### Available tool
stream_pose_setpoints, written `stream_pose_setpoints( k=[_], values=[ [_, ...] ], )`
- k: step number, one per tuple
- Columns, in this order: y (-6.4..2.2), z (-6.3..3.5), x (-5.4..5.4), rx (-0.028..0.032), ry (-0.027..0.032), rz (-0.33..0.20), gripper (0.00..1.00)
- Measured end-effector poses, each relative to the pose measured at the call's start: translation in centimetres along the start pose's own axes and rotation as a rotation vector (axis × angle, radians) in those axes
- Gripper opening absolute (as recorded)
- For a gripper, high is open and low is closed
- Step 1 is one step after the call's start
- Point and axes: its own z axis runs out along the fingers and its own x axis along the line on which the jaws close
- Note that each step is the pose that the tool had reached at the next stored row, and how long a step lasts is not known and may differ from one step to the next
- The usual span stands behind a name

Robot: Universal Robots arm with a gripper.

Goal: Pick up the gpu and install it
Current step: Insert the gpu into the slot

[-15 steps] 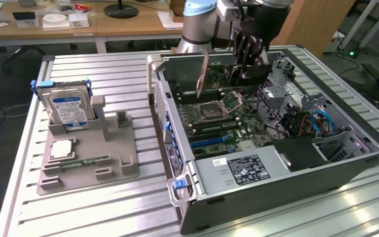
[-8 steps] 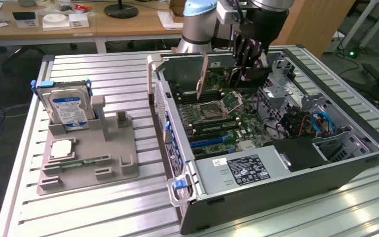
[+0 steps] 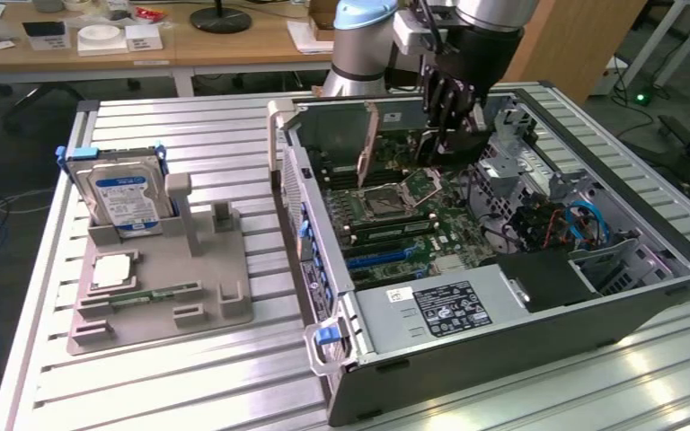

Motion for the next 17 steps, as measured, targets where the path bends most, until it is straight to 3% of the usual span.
stream_pose_setpoints(
  k=[6,11,17],
  values=[
    [-0.01,0.27,0.0,-0.0004,0.0004,0.000,0.28],
    [-0.01,0.64,0.0,-0.0051,0.0043,0.000,0.28],
    [-0.02,1.20,0.2,-0.0066,0.0043,-0.008,0.28]
  ],
)
